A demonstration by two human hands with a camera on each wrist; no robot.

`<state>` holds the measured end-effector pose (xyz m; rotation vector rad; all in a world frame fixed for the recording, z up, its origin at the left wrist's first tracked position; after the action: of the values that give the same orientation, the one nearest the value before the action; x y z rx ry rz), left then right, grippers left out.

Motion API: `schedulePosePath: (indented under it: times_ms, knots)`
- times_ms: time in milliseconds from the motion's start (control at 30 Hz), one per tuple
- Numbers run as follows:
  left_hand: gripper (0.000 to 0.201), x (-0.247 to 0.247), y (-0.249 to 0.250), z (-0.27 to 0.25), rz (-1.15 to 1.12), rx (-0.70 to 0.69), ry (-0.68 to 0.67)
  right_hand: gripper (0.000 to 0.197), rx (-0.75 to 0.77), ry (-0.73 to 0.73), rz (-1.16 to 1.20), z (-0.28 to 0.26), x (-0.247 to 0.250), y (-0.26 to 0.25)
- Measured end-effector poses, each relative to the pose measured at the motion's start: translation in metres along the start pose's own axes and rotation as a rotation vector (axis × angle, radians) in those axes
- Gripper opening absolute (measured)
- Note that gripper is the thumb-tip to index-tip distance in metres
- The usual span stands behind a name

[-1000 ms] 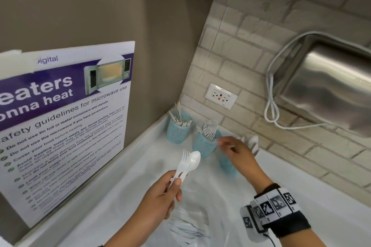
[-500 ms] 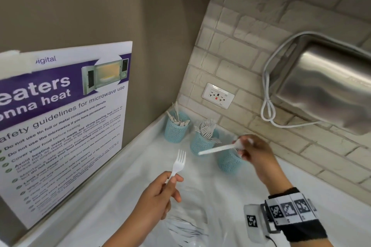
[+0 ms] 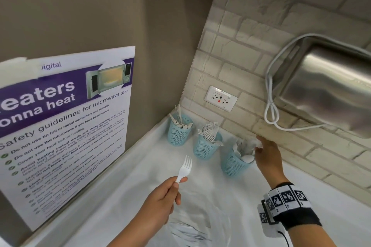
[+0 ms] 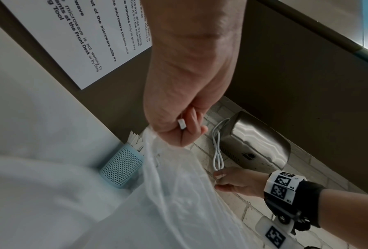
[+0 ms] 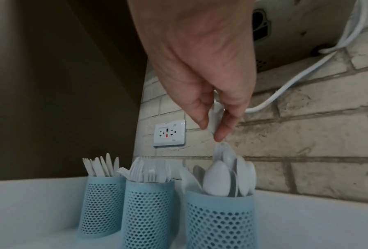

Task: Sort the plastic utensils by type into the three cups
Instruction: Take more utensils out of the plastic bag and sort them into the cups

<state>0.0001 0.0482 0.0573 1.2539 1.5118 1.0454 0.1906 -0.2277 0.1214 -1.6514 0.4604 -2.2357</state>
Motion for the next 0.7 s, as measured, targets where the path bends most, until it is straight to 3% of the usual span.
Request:
schedulePosePath:
  times_ms: [100,300,400,433,500,567,633,700]
  knots:
    - [0.031,0.001,0.000,0.000,-0.004,0.012,-0.017,0.050,0.027,-0.018,0.045,-0.004,-0.007,-0.010]
    - [0.032,-0.002,0.000,-0.002,0.002,0.010,-0.033,0.046,0.023,-0.141,-0.149,-0.010,-0.008,-0.029]
    - [0.033,-0.003,0.002,-0.003,0.020,-0.022,-0.047,0.041,0.115,-0.164,0.027,-0.026,-0.004,-0.056]
    - [0.032,-0.004,0.003,-0.003,0.023,-0.027,-0.052,0.041,0.115,-0.257,0.175,-0.037,-0.004,-0.069]
    - [0.030,-0.007,0.004,-0.003,0.033,-0.027,-0.071,0.040,0.078,-0.580,0.486,-0.066,-0.010,-0.098]
    - [0.028,-0.010,0.005,-0.004,0.050,-0.032,-0.092,0.035,0.090,-0.846,0.646,-0.090,-0.018,-0.118]
    - [0.027,-0.011,0.005,-0.005,0.062,-0.035,-0.105,0.021,0.098,-0.937,0.759,-0.100,-0.026,-0.126]
    - [0.025,-0.010,0.005,-0.006,0.063,-0.031,-0.102,0.008,0.061,-0.912,0.831,-0.098,-0.029,-0.127]
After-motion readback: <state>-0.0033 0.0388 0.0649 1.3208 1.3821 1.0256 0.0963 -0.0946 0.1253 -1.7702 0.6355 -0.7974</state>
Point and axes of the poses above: each hand's wrist, its own z-axis towards the middle knuckle, its own x-axis out of the back of the hand, y = z × x, the point moved 4 cm from there along z, towards the middle knuckle, and after that the axes turned 3 degrees about x, right-handed, at the moved point
